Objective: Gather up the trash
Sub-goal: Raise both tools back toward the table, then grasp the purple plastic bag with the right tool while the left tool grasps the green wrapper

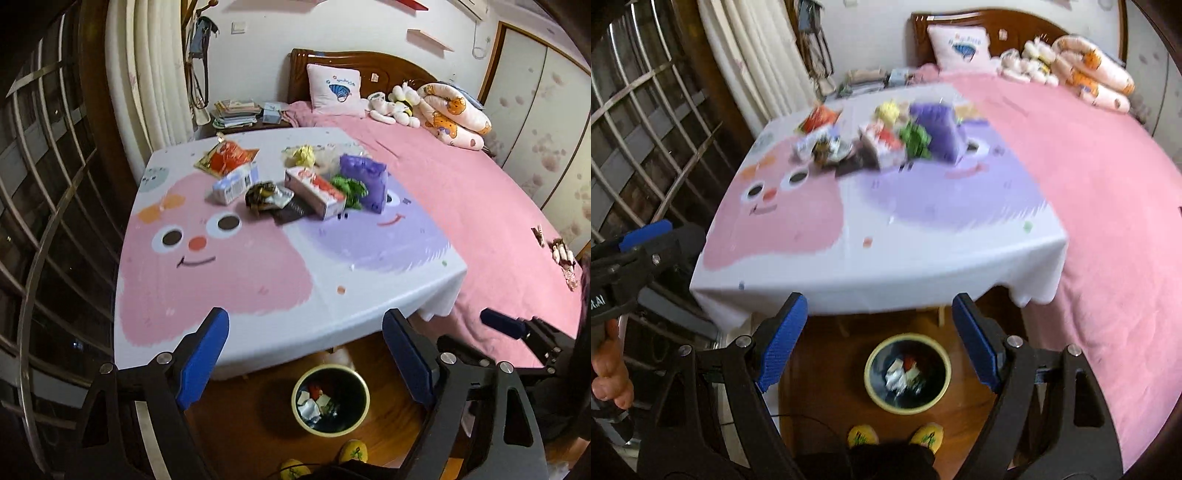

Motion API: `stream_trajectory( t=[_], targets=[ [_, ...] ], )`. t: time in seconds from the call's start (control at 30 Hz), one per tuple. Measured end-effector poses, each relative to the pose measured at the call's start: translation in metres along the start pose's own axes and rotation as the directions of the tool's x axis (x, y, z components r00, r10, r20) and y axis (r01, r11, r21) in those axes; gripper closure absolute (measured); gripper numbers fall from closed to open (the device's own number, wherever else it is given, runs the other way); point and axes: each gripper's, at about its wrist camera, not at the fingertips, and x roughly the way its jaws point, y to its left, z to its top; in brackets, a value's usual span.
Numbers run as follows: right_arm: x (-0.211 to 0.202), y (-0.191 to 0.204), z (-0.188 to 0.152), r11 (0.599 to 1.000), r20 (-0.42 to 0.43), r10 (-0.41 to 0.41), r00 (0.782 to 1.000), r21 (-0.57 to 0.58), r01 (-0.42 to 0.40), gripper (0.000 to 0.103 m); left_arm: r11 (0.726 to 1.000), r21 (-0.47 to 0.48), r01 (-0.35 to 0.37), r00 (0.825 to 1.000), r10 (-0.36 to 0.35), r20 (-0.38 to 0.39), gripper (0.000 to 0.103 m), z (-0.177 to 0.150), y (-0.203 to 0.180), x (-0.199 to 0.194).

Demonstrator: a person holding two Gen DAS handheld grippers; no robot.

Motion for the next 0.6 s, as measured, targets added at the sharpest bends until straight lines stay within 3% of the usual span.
stream_trajectory(
  t=[0.3,0.6],
  targets=[
    [0.006,-0.03,0.074,0.999,0.086,-0.041,0.995,0.008,0.04,0.025,0.999,0.043,-0.008,0.999,0.007,0.037,0.017,0.071,-0.019,0.024],
    [0.094,-0.094,0.16,0.996,0.048,-0.008,0.999,-0.085,0.012,0.036,0.999,-0.01,-0.034,0.999,0.034,-0.004,0.017,0.143,-0.049,0.116]
  ],
)
